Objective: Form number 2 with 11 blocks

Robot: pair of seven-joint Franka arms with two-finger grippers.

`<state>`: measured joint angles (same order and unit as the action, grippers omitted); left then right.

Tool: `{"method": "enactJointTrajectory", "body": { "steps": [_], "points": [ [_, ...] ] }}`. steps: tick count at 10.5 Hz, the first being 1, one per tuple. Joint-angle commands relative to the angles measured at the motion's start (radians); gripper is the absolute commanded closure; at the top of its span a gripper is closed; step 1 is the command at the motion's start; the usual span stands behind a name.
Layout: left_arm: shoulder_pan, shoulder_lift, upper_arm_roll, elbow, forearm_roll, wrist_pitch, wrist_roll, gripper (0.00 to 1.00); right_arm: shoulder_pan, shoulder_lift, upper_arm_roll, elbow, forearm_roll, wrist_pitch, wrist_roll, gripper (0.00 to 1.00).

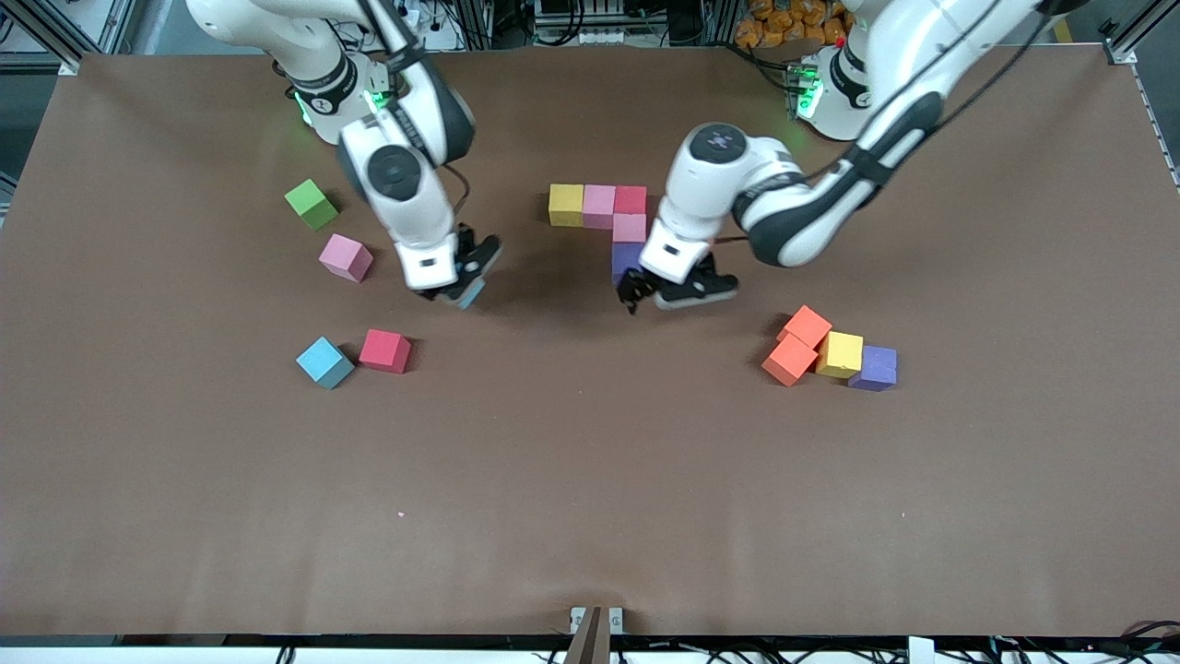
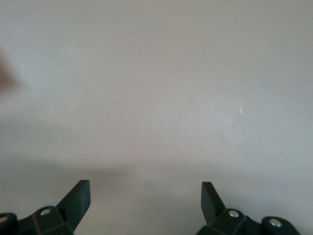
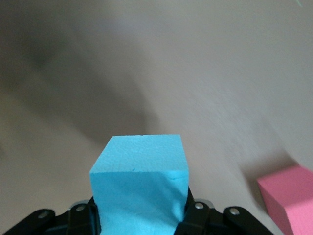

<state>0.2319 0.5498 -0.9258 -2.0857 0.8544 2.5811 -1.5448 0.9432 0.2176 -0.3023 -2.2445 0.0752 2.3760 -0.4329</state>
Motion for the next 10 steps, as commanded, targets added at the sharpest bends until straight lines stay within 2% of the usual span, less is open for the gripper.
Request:
{"method": "enactJointTrajectory", "body": {
  "steps": [1,4,6,8,10],
  "points": [
    [0.102,-0.005,-0.027,0.004,0.005,0.002,0.099,0.0,0.09,0.147,-0.006,0.205,-0.009,-0.113,-0.003,0.45],
    [0.208,0.005,-0.025,0.015,0.005,0.002,0.301,0.0,0.184,0.282,-0.005,0.354,-0.008,-0.144,-0.026,0.44],
    [0.291,0.034,-0.025,0.018,0.003,0.002,0.556,0.0,0.216,0.366,-0.003,0.44,-0.002,-0.158,-0.075,0.44],
    [0.352,0.077,-0.022,0.033,-0.012,0.002,0.833,0.0,0.229,0.403,0.021,0.462,0.0,-0.15,-0.098,0.45],
    [0.391,0.087,-0.022,0.032,-0.035,0.001,0.939,0.0,0.23,0.42,0.041,0.487,0.0,-0.152,-0.099,0.45]
  ]
}}
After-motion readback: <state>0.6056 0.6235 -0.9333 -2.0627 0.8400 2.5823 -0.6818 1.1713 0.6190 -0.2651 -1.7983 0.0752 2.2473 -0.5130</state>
